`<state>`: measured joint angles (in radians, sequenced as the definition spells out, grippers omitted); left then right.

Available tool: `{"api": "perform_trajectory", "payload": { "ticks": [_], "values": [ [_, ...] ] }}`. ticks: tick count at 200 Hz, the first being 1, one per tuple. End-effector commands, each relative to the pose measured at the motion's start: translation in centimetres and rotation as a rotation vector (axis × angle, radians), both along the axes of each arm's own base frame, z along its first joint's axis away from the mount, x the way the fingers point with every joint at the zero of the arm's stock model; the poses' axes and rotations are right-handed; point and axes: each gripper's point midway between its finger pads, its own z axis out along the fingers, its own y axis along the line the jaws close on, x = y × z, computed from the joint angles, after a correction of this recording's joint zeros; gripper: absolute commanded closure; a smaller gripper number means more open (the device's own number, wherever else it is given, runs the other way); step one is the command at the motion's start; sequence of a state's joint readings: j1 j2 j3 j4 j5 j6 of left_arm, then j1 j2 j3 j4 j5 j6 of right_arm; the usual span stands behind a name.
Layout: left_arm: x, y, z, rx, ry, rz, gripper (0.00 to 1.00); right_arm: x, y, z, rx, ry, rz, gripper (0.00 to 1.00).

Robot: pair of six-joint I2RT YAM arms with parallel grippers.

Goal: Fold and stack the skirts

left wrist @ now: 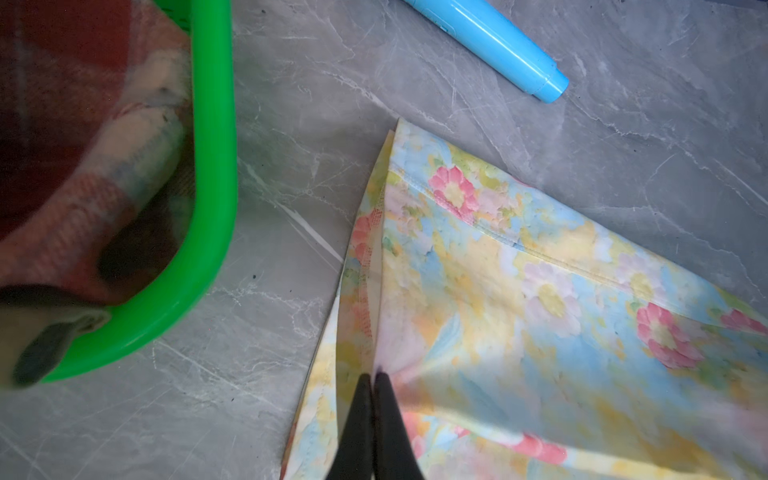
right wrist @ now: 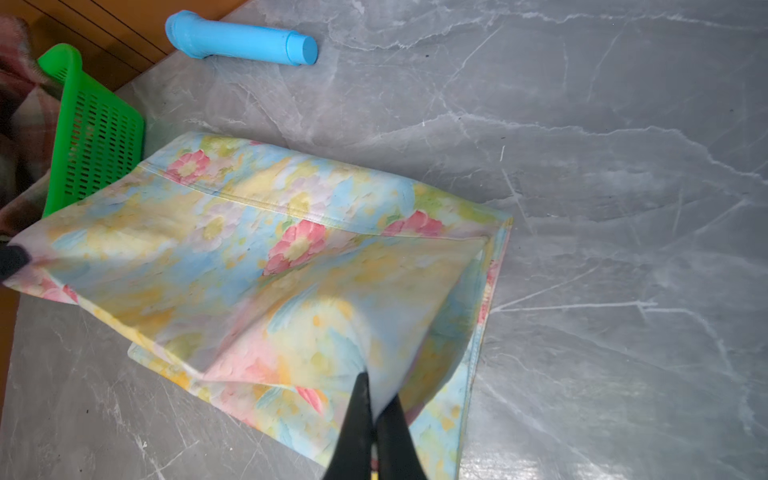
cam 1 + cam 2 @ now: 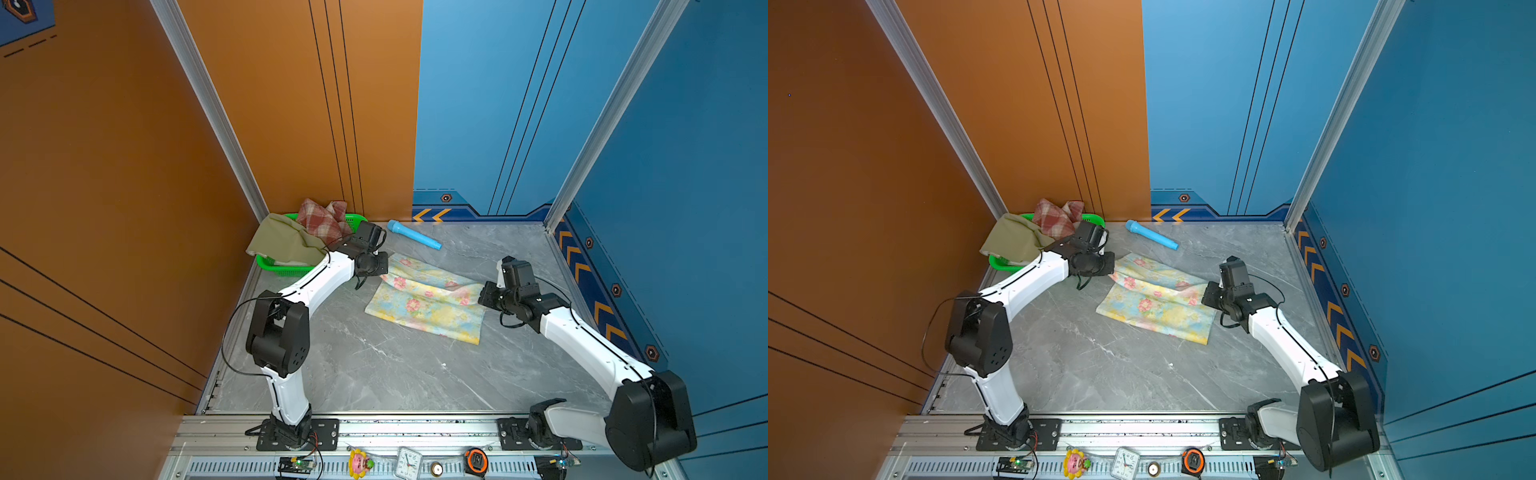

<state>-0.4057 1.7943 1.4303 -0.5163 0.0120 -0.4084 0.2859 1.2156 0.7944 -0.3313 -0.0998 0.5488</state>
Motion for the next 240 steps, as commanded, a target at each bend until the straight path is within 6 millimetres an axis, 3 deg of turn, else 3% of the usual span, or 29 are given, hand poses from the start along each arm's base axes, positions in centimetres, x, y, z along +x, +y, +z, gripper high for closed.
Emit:
{"api": "perform_trajectory", "payload": {
  "ticks": [1, 17, 44, 70, 111, 159, 176, 191, 203, 240],
  "values": [
    [-1.7, 0.9, -2.0, -0.004, 0.021, 0.011, 1.00, -3.0, -0.4, -3.0, -0.033, 0.041, -0.009, 0.97],
    [-2.9, 1.3, -3.9, -0.015, 0.040, 0.024, 1.00, -4.5, -0.4, -4.6, -0.028, 0.039, -0.009, 0.86],
    [-4.5, 1.6, -7.1, -0.016, 0.093, 0.038, 1.00, -6.1, -0.9, -6.4, -0.023, 0.049, -0.027, 0.50],
    [-5.5, 1.3, -8.9, 0.004, 0.128, 0.035, 1.00, -6.5, -0.9, -6.2, -0.015, 0.060, -0.023, 0.44],
    [-5.8, 1.5, -8.9, 0.015, 0.121, 0.042, 1.00, -5.9, 0.4, -5.6, 0.038, 0.079, -0.005, 0.48],
    [-5.9, 1.4, -8.6, 0.003, 0.122, 0.038, 1.00, -3.7, 2.0, -6.1, 0.078, 0.102, 0.011, 0.53],
    [-5.9, 1.3, -8.5, 0.000, 0.121, 0.035, 1.00, -3.3, 2.6, -6.9, 0.073, 0.136, 0.033, 0.64],
    [-5.7, 1.1, -8.1, -0.003, 0.116, 0.032, 1.00, -2.8, 2.6, -7.0, 0.057, 0.138, 0.035, 0.87],
    [-5.4, 1.1, -7.4, -0.004, 0.107, 0.031, 1.00, -2.3, 2.4, -6.5, 0.047, 0.117, 0.027, 1.00],
    [-4.2, 0.5, -3.9, -0.029, 0.047, 0.028, 1.00, -1.2, 2.7, -3.2, 0.045, 0.055, 0.045, 1.00]
  ]
}}
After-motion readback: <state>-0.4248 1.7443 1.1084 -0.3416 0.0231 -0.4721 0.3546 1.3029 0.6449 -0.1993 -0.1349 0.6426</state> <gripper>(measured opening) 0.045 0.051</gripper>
